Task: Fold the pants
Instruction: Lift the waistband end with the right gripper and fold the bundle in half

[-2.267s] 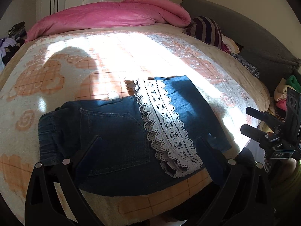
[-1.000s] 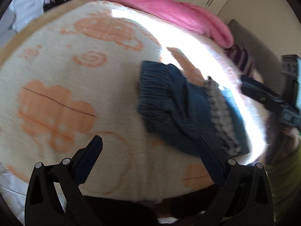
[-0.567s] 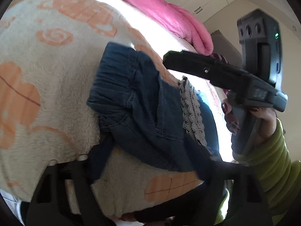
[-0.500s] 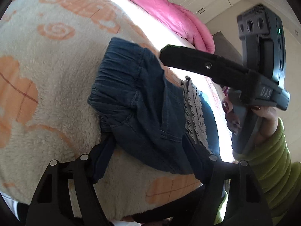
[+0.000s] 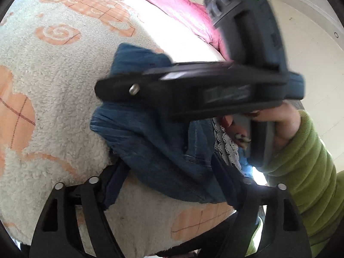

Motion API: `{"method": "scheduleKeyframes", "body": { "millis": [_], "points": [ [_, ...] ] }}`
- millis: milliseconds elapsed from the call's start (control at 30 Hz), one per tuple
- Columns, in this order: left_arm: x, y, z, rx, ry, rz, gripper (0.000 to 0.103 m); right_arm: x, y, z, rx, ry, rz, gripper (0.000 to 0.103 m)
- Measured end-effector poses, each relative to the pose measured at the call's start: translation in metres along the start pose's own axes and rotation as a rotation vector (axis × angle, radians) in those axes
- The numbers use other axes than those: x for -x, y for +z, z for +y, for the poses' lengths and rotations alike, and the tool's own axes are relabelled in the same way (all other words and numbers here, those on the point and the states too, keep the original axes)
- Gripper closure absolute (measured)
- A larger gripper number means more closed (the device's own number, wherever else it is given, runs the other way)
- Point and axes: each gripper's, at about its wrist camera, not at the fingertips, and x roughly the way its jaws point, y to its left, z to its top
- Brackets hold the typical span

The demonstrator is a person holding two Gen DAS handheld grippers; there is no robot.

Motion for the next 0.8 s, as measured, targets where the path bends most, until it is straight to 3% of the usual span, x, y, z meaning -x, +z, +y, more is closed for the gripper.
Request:
{"method": "scheduleKeyframes", "body": {
  "millis": [133,233,400,633,800],
  "points": [
    [-0.004,0.001,-0.011,-0.021,0.009,0.002,0.014,0.023,-0.008,-0.012,-0.067,0.078,-0.079,0.064],
    [-0.004,0.004,-0.015,-0.001,-0.01,-0.009,0.007,0.052,-0.02,-0.022,-0.109,0.161,-0.16,0.068],
    [-0.006,0.012,-0.027,-0.007,-0.01,-0.023,0.005,0.1,-0.043,-0.033,-0.13,0.227,-0.276,0.069],
    [-0.034,0.026,-0.06,0.027,-0.182,-0.002,0.006,0.152,-0.078,-0.046,-0.116,0.227,-0.392,0.067],
    [-0.043,0.031,-0.101,-0.017,-0.233,-0.022,0.006,0.178,-0.109,-0.058,-0.144,0.203,-0.46,0.063]
  ]
}}
